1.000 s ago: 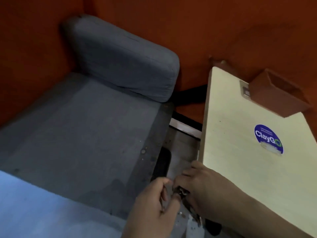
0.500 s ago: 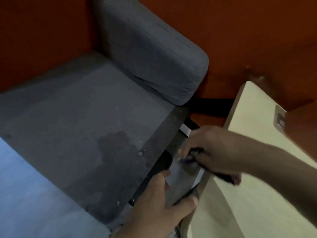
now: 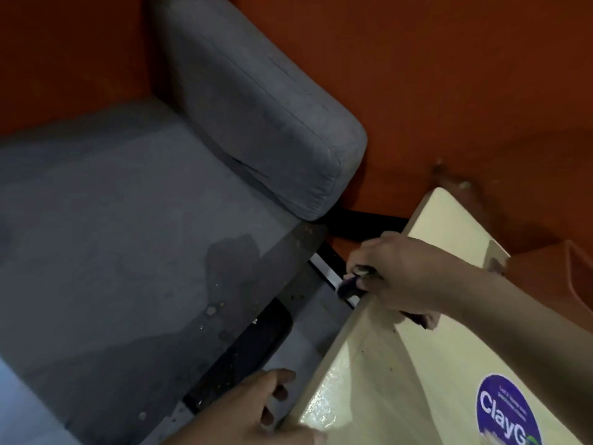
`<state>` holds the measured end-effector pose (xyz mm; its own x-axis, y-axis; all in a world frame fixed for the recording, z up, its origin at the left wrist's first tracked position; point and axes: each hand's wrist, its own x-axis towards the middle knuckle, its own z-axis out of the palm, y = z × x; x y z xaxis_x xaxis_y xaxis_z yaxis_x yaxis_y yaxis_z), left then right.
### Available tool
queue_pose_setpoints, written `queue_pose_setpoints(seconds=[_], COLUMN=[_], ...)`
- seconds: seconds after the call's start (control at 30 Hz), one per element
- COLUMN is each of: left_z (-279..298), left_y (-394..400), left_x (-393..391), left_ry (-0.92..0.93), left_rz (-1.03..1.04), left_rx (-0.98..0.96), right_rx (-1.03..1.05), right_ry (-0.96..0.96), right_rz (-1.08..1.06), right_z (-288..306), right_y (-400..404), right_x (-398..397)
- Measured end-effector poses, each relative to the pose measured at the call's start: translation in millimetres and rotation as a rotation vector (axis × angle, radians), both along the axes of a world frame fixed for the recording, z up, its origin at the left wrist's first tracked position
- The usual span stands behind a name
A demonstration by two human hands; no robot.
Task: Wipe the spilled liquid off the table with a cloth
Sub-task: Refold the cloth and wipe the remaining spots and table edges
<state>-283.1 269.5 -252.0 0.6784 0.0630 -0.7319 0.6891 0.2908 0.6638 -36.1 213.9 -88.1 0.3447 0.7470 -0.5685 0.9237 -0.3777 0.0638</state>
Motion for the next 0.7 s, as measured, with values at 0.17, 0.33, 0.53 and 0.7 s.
queue_pose_setpoints(seconds=[0.17, 0.33, 0.53, 0.7], left_z=[36, 47, 50, 52], left_y=[3, -5, 2, -3], left_x=[16, 48, 54, 52], left_ry=[-0.245, -0.155, -0.147, -0.18], left_rz=[-0.105, 0.027, -0.058, -0.076], left_rx=[0.187, 0.189, 0.194, 0.142], right_rx=[0.131, 0.147, 0.013, 0.025], right_ry=[0.166, 0.046, -0.133, -0.208], right_rz=[0.172, 0.045, -0.155, -0.097], right_z=[-1, -7, -13, -4], right_y=[-20, -34, -15, -4], right_x=[-53, -16, 77, 100])
